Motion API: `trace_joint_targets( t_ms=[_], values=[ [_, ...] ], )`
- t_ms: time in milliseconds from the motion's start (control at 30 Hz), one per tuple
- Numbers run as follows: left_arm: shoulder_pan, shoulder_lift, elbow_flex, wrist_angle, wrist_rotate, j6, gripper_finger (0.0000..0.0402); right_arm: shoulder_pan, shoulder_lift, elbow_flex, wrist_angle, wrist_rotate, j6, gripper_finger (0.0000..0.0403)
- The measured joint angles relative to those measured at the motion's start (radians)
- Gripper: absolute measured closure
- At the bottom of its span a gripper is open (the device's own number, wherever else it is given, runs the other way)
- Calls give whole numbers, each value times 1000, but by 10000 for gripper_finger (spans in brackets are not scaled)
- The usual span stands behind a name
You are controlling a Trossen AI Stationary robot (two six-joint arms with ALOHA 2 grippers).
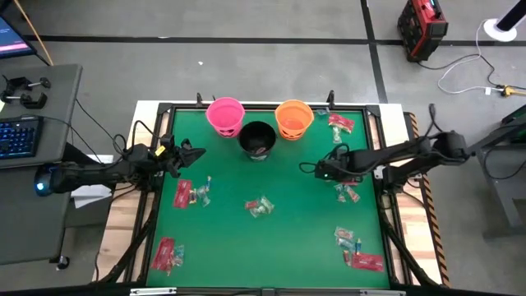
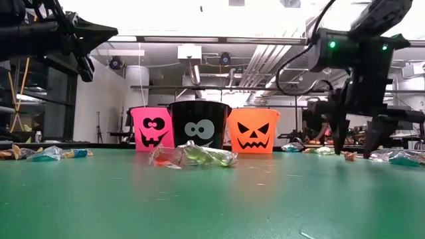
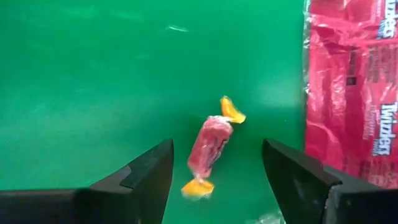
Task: Sort candy by brand, put in halloween buckets
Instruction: Put the orange candy into the black bucket
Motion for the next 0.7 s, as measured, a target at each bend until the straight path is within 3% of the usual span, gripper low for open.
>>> trace_joint_targets(
  t_ms=[100, 200, 400, 533, 700],
  values=[
    [0, 0, 0, 0, 0, 0, 402, 1, 38, 5, 4, 11, 0, 172],
    [0, 0, 0, 0, 0, 0, 402, 2, 53, 5, -2, 12, -4, 208],
    [0, 0, 0, 0, 0, 0, 401, 4, 18, 7, 14, 20, -128, 376],
    [0, 0, 0, 0, 0, 0, 401, -12, -35, 63, 21, 29, -221, 369],
    [0, 0, 0, 0, 0, 0, 401, -22, -97, 229, 146, 196, -449, 391]
  ],
)
